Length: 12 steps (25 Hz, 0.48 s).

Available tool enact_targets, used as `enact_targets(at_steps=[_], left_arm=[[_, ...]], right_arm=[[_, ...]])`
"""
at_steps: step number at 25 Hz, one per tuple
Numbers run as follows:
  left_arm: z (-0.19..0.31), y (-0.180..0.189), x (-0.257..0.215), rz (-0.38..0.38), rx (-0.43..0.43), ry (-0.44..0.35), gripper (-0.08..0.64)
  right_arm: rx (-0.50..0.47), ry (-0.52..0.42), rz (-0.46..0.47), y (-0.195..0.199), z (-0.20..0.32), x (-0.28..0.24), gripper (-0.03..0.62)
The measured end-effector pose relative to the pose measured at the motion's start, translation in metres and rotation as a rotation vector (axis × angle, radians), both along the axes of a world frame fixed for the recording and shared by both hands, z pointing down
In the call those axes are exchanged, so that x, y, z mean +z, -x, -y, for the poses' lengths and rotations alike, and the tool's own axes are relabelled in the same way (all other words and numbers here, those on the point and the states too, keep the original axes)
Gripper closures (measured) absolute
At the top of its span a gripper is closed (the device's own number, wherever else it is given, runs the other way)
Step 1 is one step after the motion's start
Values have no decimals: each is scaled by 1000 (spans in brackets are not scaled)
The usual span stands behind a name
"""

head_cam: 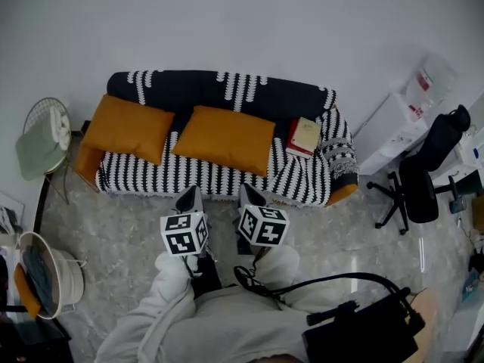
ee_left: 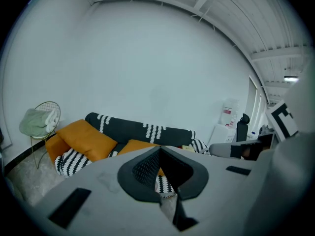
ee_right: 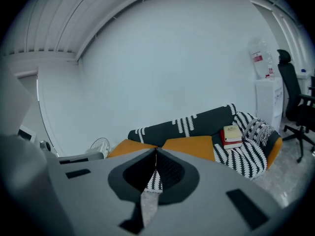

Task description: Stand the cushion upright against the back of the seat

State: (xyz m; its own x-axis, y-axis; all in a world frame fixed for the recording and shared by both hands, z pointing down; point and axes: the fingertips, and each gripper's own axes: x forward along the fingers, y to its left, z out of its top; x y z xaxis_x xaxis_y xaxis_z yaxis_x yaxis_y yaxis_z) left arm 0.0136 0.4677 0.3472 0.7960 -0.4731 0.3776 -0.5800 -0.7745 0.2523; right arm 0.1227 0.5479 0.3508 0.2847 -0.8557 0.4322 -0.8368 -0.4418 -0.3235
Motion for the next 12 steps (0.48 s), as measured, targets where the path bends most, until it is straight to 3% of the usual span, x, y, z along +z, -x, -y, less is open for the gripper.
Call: enact_targets(at_steps=[12], left_arm=[[125,-57,-4,25,42,-20,565]], right_arm=[[33,0,27,-52,123,5,530]])
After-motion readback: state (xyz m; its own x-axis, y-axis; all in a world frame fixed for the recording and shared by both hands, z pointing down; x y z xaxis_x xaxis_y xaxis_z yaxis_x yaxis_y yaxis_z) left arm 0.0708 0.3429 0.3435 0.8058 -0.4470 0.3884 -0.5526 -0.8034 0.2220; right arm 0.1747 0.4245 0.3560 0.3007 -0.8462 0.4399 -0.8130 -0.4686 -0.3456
